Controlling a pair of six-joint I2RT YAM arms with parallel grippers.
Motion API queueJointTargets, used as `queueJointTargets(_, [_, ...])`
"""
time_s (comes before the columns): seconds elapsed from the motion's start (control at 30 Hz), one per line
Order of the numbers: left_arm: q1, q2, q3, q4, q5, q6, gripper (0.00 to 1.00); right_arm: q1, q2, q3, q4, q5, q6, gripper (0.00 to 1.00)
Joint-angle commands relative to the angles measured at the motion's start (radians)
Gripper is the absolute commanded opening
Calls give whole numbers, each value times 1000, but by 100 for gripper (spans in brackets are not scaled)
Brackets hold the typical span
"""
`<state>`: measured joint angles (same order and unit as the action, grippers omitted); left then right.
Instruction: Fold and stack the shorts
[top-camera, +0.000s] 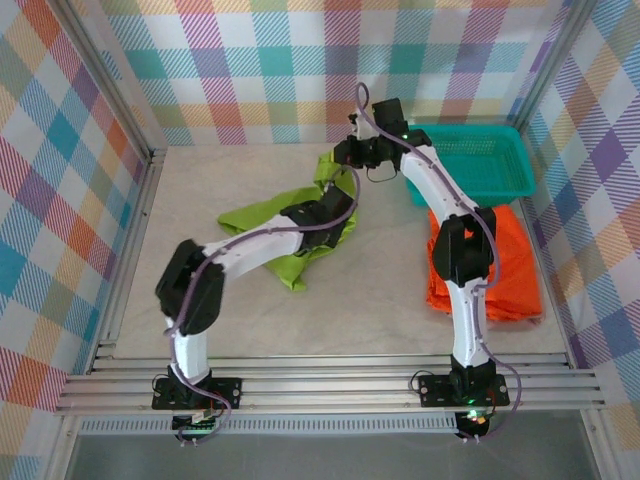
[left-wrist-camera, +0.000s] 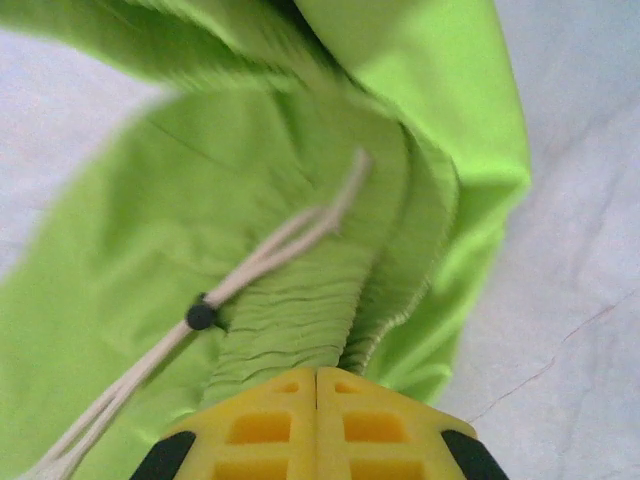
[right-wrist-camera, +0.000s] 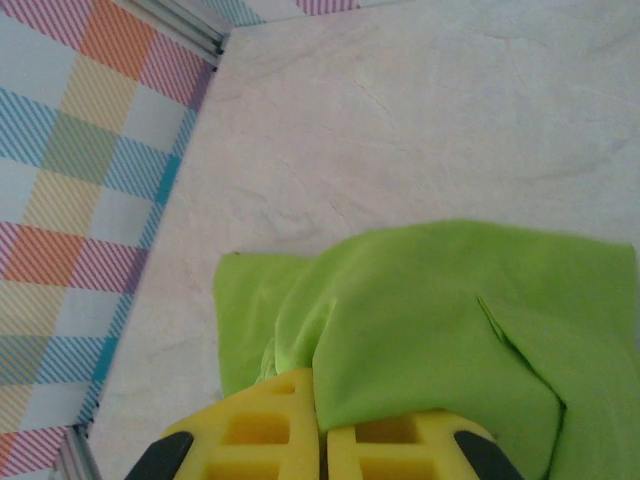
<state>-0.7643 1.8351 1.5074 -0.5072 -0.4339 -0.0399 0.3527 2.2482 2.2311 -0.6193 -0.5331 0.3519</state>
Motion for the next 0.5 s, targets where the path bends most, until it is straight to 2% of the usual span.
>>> queueJointTargets(0.0, [41,-162,-2,-40,6,-9,0,-3,55,125,51,-104,83,6])
queueJointTargets(0.2, [35,-361,48,-86,78,8,0,16,260,482,194,-228,308,6])
queueJointTargets(0.33, [-16,-439,48,-92,42,10,0,22,290,506,398,-217,446,6])
queueJointTargets(0.47, [-14,-492,2,-85,2,-47,0,22,265,502,349,-183,401,7])
